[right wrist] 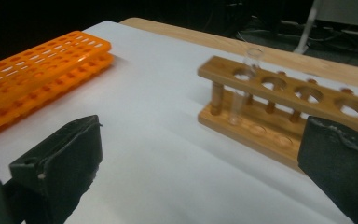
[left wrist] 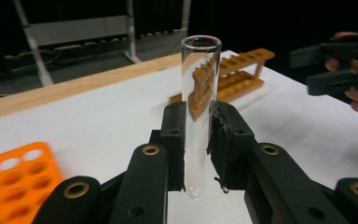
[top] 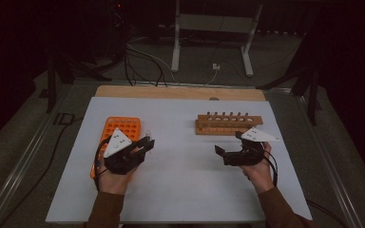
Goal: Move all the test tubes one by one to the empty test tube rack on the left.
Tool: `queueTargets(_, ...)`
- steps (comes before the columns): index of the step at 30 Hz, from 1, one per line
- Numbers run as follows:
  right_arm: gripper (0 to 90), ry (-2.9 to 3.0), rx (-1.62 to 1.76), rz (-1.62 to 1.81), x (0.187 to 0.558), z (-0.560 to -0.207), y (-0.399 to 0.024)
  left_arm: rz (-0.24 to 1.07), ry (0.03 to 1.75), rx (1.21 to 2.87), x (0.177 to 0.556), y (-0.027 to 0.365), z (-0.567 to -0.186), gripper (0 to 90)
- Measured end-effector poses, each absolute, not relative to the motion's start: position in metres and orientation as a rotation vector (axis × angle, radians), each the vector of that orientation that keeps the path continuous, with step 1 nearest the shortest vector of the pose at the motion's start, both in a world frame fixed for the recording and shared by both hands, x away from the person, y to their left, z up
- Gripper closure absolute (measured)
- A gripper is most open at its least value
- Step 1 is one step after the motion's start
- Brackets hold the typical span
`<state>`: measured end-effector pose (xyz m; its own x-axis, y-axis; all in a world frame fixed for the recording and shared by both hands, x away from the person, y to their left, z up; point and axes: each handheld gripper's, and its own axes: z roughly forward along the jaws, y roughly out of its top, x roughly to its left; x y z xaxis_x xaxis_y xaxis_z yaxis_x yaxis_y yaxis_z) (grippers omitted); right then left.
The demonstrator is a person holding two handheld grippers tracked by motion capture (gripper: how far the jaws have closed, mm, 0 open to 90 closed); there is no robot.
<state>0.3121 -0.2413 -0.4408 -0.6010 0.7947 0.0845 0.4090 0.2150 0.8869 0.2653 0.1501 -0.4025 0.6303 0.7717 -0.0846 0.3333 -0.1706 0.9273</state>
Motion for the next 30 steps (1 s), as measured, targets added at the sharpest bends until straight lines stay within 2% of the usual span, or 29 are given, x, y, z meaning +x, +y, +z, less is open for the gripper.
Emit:
queueTargets(7, 0.0, 2.078, 1.157, 1.357, 0.305, -0.446, -0.257, 0.577, 0.948, 1.740, 0.261, 0.187, -0.397, 76.2)
queueTargets(17, 0.0, 2.046, 1.203, 1.362, 0.299, -0.452, -0.272, 0.673, 1.095, 1.705, 0.257, 0.238, -0.408, 76.2)
queueTargets(30, 0.0, 2.037, 1.215, 1.372, 0.296, -0.454, -0.276, 0.683, 1.231, 1.701, 0.248, 0.276, -0.436, 76.3)
